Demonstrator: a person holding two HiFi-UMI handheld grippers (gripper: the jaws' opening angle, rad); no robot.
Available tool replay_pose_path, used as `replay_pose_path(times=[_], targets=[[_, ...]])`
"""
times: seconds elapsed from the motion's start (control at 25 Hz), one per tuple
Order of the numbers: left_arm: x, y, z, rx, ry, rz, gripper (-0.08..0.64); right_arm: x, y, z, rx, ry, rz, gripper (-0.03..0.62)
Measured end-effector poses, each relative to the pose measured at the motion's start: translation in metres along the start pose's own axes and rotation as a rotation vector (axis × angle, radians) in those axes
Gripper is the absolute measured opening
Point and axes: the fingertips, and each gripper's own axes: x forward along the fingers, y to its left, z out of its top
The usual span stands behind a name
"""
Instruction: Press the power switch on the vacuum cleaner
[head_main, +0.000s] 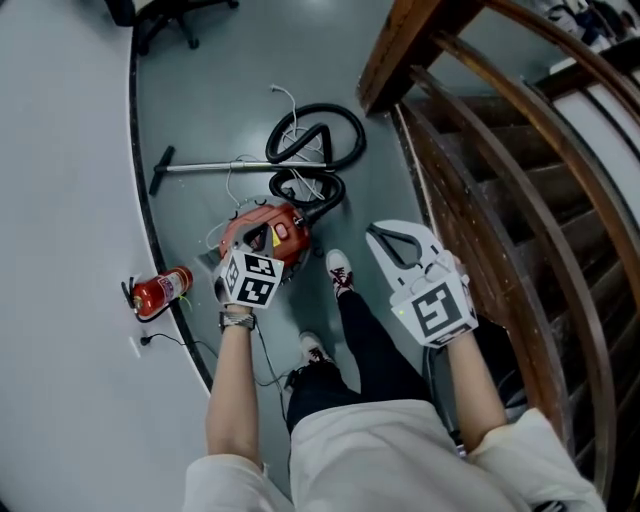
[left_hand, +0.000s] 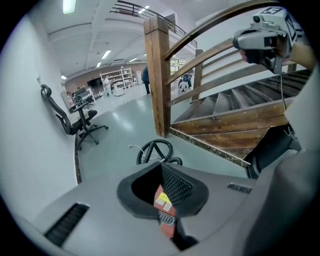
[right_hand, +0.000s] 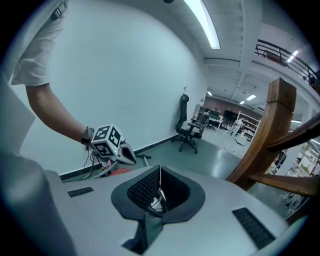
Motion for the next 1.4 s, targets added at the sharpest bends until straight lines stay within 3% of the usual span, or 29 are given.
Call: replay_pose_path(times=[0.68, 1.08, 1.4], targets=[[-0.185, -0.017, 0.091, 0.080, -0.272, 0.115, 0.000, -0.072, 0.026, 0.080, -0.086, -0.114, -0.035, 0.029], [-0.294, -0.036, 0.113, 0.083, -0.383, 0.215, 0.000, -0.129, 0.045, 0.132, -0.125, -0.196, -0.026, 0.029], [-0.367, -0.061, 0.133, 0.158, -0.468, 0.267, 0.000, -0.168, 0.069, 0.158, -0.188, -0.229, -0.012, 0.029]])
